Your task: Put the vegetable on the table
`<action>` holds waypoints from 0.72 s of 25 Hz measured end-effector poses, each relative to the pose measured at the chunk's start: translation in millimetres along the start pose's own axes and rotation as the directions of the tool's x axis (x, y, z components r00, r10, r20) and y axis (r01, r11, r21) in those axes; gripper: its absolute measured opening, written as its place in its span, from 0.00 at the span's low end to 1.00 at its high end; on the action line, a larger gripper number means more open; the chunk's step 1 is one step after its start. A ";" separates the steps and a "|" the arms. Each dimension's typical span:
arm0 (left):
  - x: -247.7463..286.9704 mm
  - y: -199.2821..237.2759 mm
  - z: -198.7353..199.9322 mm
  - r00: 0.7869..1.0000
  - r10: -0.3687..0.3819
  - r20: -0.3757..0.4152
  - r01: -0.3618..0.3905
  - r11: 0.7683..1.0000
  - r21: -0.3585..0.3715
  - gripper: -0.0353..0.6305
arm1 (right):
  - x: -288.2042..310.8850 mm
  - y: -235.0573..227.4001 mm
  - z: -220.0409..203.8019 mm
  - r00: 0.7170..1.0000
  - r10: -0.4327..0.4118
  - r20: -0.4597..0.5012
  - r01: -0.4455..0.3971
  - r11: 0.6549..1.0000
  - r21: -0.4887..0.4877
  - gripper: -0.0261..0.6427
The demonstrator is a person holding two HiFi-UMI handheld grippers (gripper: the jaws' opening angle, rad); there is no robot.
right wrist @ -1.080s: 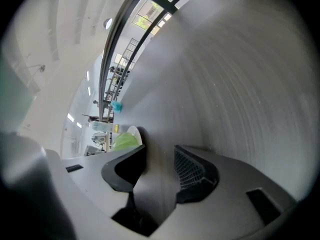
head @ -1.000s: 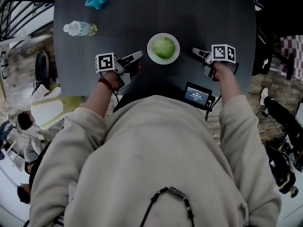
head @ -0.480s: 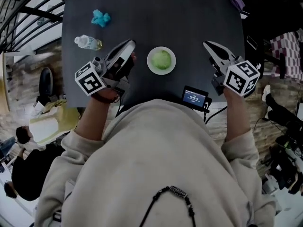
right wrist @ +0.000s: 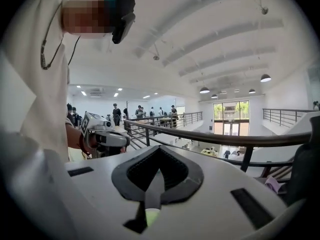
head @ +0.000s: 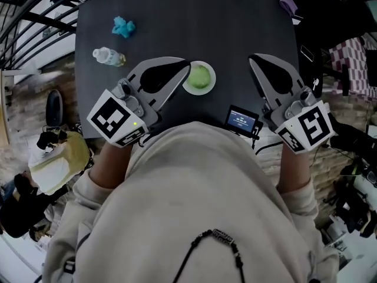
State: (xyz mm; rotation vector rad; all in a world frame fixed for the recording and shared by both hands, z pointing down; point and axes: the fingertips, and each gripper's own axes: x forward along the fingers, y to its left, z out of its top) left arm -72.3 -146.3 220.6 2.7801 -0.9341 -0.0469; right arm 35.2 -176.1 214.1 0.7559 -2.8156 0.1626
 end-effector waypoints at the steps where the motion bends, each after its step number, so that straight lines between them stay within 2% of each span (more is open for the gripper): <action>1: 1.1 -3.0 -2.2 1.000 -0.006 -0.008 0.006 1.000 0.002 0.06 | -0.8 1.4 0.4 1.000 0.003 0.000 -0.003 1.000 -0.006 0.06; 5: 3.0 0.0 1.6 1.000 0.001 0.009 -0.001 1.000 -0.019 0.06 | -3.7 -6.4 6.4 1.000 -0.007 0.016 0.007 1.000 0.000 0.06; 8: 15.3 0.9 10.9 1.000 0.001 0.022 -0.002 0.998 0.070 0.06 | -3.8 -20.9 7.7 0.999 -0.025 0.032 0.026 1.000 -0.011 0.06; 10: 18.4 -10.6 0.2 0.999 -0.013 -0.031 0.016 0.995 0.100 0.06 | -8.3 -18.4 -9.2 0.999 -0.030 0.012 0.030 1.000 0.003 0.06; 12: 20.4 -9.8 -7.1 0.998 -0.022 -0.066 0.027 0.996 0.080 0.06 | -6.9 -19.5 -15.7 1.000 -0.029 0.006 0.029 0.999 0.015 0.06; 18: 18.8 -9.0 2.5 1.000 -0.016 0.000 0.016 1.000 -0.027 0.06 | 0.5 -10.8 -10.1 1.000 -0.001 0.013 0.001 1.000 0.011 0.06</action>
